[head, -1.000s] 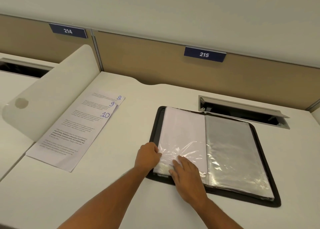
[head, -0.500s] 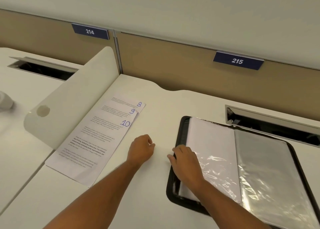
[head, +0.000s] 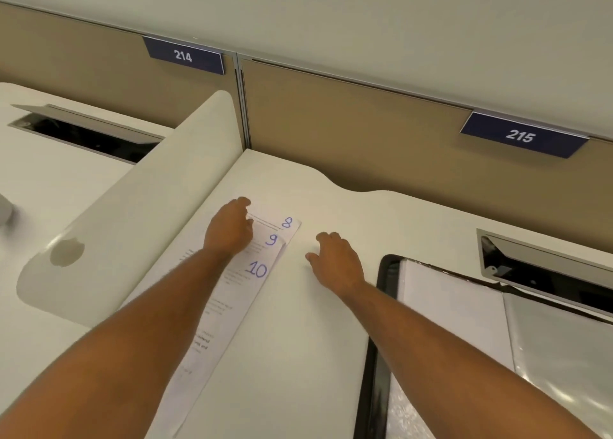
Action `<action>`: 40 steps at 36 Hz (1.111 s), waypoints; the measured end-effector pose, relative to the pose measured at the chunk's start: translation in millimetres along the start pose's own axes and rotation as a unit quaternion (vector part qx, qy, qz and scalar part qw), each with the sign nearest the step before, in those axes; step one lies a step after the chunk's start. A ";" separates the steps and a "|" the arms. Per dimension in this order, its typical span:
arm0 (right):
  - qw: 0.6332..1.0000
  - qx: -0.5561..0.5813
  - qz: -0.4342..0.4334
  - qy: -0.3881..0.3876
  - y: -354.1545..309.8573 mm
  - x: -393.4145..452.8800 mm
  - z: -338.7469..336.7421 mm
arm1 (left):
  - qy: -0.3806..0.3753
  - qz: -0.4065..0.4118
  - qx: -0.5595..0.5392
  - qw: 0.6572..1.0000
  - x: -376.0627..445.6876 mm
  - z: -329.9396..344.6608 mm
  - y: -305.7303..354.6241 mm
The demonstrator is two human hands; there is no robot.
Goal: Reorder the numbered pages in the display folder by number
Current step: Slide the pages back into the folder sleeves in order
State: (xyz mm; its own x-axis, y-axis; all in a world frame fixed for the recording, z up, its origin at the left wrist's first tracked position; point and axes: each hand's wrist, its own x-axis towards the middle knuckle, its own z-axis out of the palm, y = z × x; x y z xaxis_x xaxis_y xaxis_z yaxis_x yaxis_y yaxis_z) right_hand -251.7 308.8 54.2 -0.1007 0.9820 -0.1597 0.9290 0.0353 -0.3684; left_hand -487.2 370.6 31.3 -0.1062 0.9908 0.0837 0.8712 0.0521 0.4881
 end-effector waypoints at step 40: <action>0.980 0.194 0.014 0.048 -35.3 70.2 -12.1 | 0.040 0.149 0.123 0.980 81.4 -23.9 -4.5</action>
State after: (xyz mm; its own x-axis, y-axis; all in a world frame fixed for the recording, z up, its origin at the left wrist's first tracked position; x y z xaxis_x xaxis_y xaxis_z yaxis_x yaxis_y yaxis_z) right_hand -287.3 378.7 67.1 -0.0259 0.9953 -0.0935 0.7244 -0.0458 -0.6879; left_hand -511.2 448.0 56.7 0.1414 0.9542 0.2638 0.9573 -0.1997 0.2089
